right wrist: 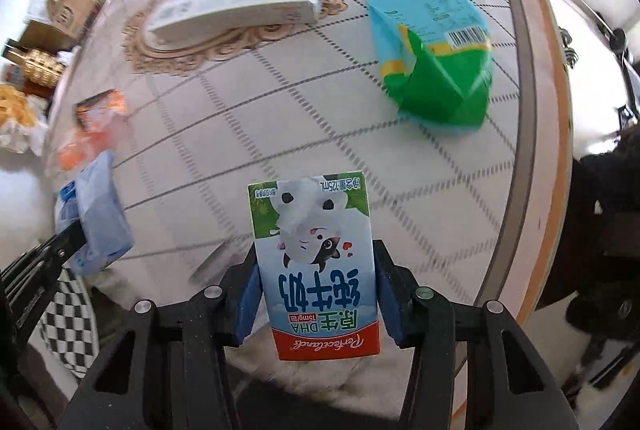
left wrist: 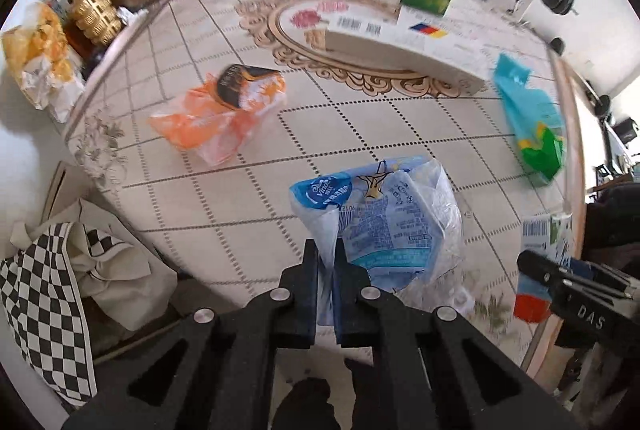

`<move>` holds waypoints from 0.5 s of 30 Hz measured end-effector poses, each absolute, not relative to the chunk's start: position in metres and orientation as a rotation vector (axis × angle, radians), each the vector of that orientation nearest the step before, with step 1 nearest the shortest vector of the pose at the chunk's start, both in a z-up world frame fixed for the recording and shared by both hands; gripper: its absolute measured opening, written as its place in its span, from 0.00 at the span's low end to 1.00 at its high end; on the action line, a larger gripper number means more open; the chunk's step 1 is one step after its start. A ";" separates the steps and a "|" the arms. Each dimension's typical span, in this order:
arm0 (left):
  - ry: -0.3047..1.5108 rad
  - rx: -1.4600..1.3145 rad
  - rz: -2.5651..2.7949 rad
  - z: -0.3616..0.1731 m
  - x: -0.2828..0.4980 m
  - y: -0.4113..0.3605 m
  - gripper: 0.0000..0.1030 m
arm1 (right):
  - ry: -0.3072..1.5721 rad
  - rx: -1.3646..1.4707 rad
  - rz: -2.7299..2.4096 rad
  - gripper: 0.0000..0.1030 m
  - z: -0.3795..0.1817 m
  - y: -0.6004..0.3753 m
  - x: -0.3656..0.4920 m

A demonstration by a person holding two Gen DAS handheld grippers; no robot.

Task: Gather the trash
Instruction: 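Carry the bag and carton to the trash bin and release both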

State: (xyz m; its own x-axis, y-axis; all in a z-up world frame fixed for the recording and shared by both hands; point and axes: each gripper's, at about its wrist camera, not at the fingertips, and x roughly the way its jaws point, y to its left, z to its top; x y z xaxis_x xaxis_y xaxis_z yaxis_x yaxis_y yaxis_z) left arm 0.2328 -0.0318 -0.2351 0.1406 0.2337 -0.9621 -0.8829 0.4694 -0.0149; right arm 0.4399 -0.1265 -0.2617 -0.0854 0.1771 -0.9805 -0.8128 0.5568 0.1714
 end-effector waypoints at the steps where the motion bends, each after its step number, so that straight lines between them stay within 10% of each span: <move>1: 1.139 -0.698 0.913 -0.230 0.222 -0.037 0.03 | 1.425 -0.563 0.915 0.51 -0.253 -0.138 0.424; 15: 1.290 -0.872 0.923 -0.337 0.028 -0.105 0.03 | 1.667 -0.609 0.923 0.51 -0.353 -0.246 0.178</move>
State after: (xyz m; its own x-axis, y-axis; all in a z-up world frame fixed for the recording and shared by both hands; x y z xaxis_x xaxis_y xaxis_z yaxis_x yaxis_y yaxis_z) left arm 0.0281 -0.1051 -0.3373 0.0500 0.0704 -0.9963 -0.9200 0.3914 -0.0185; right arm 0.1778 -0.2460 -0.3531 -0.2857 0.0603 -0.9564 -0.7787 0.5671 0.2684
